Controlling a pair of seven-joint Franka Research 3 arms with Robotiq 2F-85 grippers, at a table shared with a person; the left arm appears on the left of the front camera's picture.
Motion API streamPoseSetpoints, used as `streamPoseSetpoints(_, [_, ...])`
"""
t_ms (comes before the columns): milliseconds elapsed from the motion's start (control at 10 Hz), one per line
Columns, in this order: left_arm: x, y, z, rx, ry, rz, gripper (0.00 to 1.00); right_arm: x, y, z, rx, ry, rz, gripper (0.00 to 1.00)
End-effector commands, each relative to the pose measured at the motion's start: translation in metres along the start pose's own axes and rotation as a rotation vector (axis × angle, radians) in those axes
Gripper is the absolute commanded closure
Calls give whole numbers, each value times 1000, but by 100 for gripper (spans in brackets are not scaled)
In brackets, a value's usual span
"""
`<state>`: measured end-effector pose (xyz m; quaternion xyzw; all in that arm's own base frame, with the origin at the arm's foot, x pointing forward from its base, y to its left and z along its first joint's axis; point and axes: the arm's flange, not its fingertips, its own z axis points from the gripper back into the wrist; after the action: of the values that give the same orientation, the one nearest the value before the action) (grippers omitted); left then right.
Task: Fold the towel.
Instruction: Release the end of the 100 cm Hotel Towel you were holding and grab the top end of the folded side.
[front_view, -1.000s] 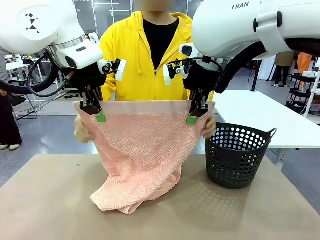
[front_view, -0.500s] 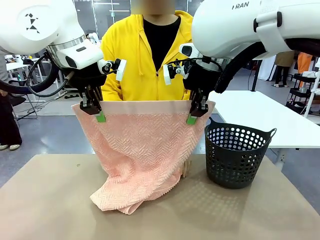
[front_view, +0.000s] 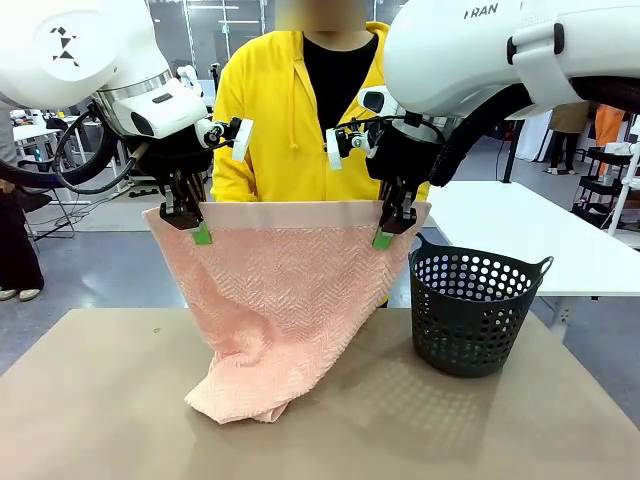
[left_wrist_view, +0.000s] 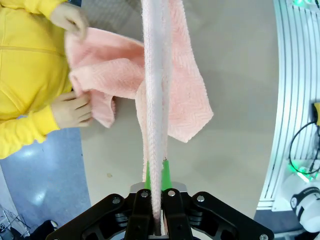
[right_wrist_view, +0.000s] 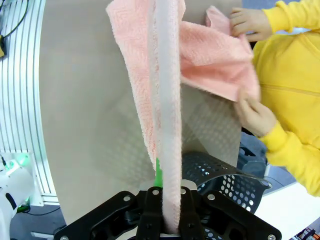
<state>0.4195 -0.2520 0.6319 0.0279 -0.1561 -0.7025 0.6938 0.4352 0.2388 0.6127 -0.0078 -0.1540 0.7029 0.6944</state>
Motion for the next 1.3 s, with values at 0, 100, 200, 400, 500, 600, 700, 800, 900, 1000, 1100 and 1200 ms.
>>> streamPoseSetpoints(0, [0, 1, 2, 5, 3, -2, 100, -1, 0, 0, -1, 3, 3, 100])
streamPoseSetpoints(100, [0, 1, 2, 5, 3, -2, 100, -1, 0, 0, -1, 3, 3, 100])
streamPoseSetpoints(200, [0, 1, 2, 5, 3, -2, 100, -1, 0, 0, -1, 3, 3, 100])
streamPoseSetpoints(400, [0, 1, 2, 5, 3, -2, 100, -1, 0, 0, -1, 3, 3, 100])
streamPoseSetpoints(500, [0, 1, 2, 5, 3, -2, 100, -1, 0, 0, -1, 3, 3, 100])
streamPoseSetpoints(600, [0, 1, 2, 5, 3, -2, 100, -1, 0, 0, -1, 3, 3, 100])
streamPoseSetpoints(700, [0, 1, 2, 5, 3, -2, 100, -1, 0, 0, -1, 3, 3, 100])
streamPoseSetpoints(800, [0, 1, 2, 5, 3, -2, 100, -1, 0, 0, -1, 3, 3, 100])
streamPoseSetpoints(900, [0, 1, 2, 5, 3, -2, 100, -1, 0, 0, -1, 3, 3, 100])
streamPoseSetpoints(1000, [0, 1, 2, 5, 3, -2, 100, -1, 0, 0, -1, 3, 3, 100])
streamPoseSetpoints(1100, [0, 1, 2, 5, 3, -2, 100, -1, 0, 0, -1, 3, 3, 100])
streamPoseSetpoints(1200, [0, 1, 2, 5, 3, -2, 100, -1, 0, 0, -1, 3, 3, 100])
